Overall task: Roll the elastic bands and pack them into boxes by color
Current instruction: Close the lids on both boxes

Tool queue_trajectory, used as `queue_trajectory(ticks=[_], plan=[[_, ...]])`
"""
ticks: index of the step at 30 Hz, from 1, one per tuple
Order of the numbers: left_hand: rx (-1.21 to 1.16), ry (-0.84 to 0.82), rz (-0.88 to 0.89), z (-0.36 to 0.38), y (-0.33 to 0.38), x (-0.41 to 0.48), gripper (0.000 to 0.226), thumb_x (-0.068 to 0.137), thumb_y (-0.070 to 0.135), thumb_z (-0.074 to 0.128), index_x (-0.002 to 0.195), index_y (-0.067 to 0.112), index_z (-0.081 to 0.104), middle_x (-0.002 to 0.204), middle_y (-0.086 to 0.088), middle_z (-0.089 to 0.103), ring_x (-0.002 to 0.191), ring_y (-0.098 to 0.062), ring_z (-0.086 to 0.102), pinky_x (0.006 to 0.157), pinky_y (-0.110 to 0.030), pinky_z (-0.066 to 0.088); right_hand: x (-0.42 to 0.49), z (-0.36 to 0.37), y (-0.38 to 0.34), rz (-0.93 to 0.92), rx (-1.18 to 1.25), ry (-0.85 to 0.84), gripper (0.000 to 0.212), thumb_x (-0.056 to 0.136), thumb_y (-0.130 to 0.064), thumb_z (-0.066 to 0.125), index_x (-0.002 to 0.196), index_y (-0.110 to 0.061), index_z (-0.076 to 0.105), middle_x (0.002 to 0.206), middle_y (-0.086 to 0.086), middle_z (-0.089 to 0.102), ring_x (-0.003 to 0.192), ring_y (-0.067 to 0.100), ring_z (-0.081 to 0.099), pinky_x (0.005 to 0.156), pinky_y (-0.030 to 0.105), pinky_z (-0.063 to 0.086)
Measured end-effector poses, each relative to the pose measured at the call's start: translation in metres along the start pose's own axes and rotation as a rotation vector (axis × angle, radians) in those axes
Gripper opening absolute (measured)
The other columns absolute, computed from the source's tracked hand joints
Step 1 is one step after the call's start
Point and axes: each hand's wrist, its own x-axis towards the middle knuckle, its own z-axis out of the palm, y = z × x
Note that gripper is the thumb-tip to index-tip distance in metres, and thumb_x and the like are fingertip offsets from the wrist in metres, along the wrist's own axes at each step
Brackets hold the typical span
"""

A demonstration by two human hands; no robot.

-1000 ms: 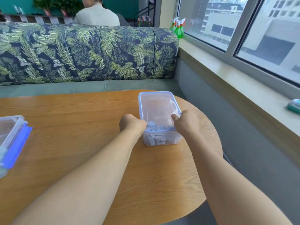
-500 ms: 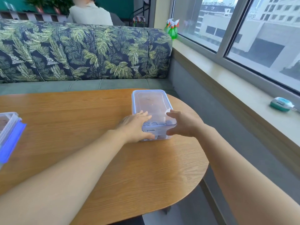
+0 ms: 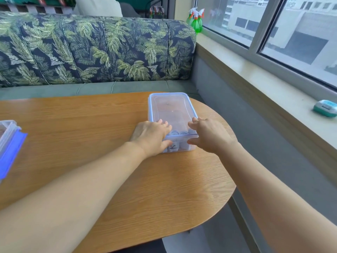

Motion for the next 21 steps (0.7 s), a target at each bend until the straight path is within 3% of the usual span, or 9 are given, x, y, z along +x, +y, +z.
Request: queue_trajectory(ticks=[3,7,10,12,16,18,21], plan=[[0.001,-0.008,-0.002,-0.001,0.0,-0.001,0.054,0.099,0.05,0.042,0.147,0.028,0.037,0.155,0.009,0.034,0.144,-0.006,0.026,0.108,-0.033,0.038,-0.002,0.0,0.0,0.012,0.027,0.002,0.042,0.089,-0.04,0.064,0.121,-0.014,0.056,0.13,0.005,0.056,0.106,0.028,0.059,0.069,0.032,0.041],[-0.059,-0.028,-0.01,-0.003,-0.002,-0.001,0.053,0.096,0.051,0.047,0.144,0.028,0.042,0.152,0.008,0.04,0.143,-0.007,0.029,0.107,-0.035,0.039,-0.003,-0.003,-0.003,0.03,0.069,-0.031,0.037,0.087,-0.031,0.066,0.117,-0.012,0.056,0.119,0.004,0.056,0.097,0.025,0.056,0.065,0.03,0.036],[-0.193,-0.086,-0.044,-0.008,-0.003,-0.001,0.06,0.091,0.055,0.056,0.143,0.028,0.044,0.152,0.009,0.039,0.144,-0.009,0.027,0.11,-0.034,0.035,-0.002,-0.012,-0.002,0.099,0.272,-0.131,0.056,0.083,-0.016,0.063,0.137,-0.013,0.05,0.142,0.005,0.05,0.116,0.024,0.053,0.086,0.033,0.048],[-0.358,-0.09,-0.137,-0.011,-0.006,-0.001,0.066,0.085,0.059,0.061,0.143,0.029,0.046,0.152,0.009,0.039,0.142,-0.014,0.033,0.111,-0.033,0.034,-0.002,-0.021,-0.002,0.187,0.492,-0.169,0.065,0.082,-0.016,0.064,0.145,-0.015,0.045,0.147,0.003,0.048,0.127,0.022,0.05,0.096,0.032,0.046],[-0.687,0.024,-0.281,-0.01,-0.016,0.002,0.055,0.088,0.049,0.064,0.135,0.021,0.057,0.142,0.001,0.053,0.132,-0.017,0.047,0.108,-0.03,0.037,-0.003,-0.033,-0.006,0.293,0.672,-0.08,0.056,0.085,-0.017,0.063,0.14,-0.016,0.053,0.141,0.003,0.054,0.124,0.018,0.052,0.084,0.023,0.037],[-0.813,0.077,-0.312,-0.014,-0.02,0.0,0.046,0.092,0.038,0.063,0.13,0.013,0.061,0.135,-0.001,0.059,0.126,-0.015,0.052,0.101,-0.024,0.038,-0.002,-0.038,-0.011,0.322,0.728,-0.007,0.053,0.087,-0.016,0.06,0.14,-0.014,0.053,0.141,0.002,0.055,0.125,0.019,0.053,0.088,0.024,0.037],[-1.095,0.18,-0.415,-0.025,-0.027,-0.004,0.03,0.096,0.03,0.059,0.115,0.009,0.069,0.114,0.003,0.067,0.105,-0.009,0.057,0.077,-0.019,0.042,0.01,-0.047,-0.029,0.373,0.85,0.137,0.047,0.088,-0.018,0.06,0.134,-0.011,0.059,0.135,0.002,0.061,0.12,0.02,0.058,0.099,0.031,0.045]])
